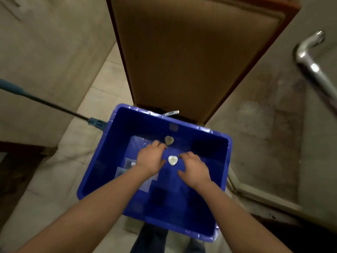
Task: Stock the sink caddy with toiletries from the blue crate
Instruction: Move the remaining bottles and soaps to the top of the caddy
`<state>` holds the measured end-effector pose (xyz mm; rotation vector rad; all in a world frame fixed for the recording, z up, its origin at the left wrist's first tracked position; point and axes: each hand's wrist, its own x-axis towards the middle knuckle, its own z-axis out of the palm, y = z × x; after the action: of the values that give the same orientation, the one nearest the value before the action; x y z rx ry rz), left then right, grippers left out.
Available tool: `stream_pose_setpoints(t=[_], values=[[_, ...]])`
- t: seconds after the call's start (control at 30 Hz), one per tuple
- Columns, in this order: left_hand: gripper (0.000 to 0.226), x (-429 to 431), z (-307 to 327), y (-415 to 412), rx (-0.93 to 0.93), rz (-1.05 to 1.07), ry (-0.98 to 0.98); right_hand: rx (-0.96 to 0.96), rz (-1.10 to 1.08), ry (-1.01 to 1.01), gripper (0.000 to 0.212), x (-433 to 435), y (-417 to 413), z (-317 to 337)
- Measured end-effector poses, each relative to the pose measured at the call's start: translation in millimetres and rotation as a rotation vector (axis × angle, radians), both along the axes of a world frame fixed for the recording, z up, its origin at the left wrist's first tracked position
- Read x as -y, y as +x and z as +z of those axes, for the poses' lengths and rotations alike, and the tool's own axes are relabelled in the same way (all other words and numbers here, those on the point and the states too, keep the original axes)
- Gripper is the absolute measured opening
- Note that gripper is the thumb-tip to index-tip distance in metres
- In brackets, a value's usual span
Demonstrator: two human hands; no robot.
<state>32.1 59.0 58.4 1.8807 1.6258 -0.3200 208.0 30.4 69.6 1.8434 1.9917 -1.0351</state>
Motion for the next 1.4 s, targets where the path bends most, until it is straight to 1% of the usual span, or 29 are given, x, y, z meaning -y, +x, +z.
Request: stream_pose_setpoints(t=[0.17, 0.3, 0.43, 0.57, 0.67, 0.83, 0.97, 1.1, 1.23, 1.37, 1.4], values=[[0.052, -23, -55, -2, 0.018, 0.002, -0.024, 0.012, -0.059, -0.067, 0.046, -12, -14, -56], [0.054, -34, -90, 2, 0.012, -0.064, 0.016, 0.019, -0.117, -0.091, 0.042, -17, -22, -91], [0.053, -45, -115, 9, -0.027, -0.128, 0.091, 0.015, -0.157, -0.088, 0.047, -21, -24, -114], [0.056, -51, -131, 14, -0.057, -0.153, 0.117, -0.007, -0.181, -0.082, 0.052, -20, -26, -130], [0.053, -48, -138, 14, -0.052, -0.143, 0.123, -0.011, -0.185, -0.084, 0.049, -17, -29, -138], [0.047, -49, -142, 14, -0.055, -0.131, 0.149, -0.016, -0.191, -0.047, 0.036, -14, -27, -147], [0.046, -50, -143, 13, -0.029, -0.112, 0.158, -0.019, -0.180, -0.020, 0.035, -13, -25, -152], [0.055, -45, -145, 11, -0.040, -0.135, 0.159, -0.044, -0.193, -0.012, 0.031, -14, -27, -154], [0.052, -35, -145, 8, -0.046, -0.112, 0.146, -0.045, -0.210, -0.035, 0.029, -14, -22, -146], [0.066, -26, -141, 11, -0.038, -0.132, 0.105, -0.019, -0.248, -0.078, 0.031, -9, -14, -136], [0.066, -24, -140, 13, -0.036, -0.141, 0.098, -0.023, -0.260, -0.085, 0.031, -7, -11, -134]])
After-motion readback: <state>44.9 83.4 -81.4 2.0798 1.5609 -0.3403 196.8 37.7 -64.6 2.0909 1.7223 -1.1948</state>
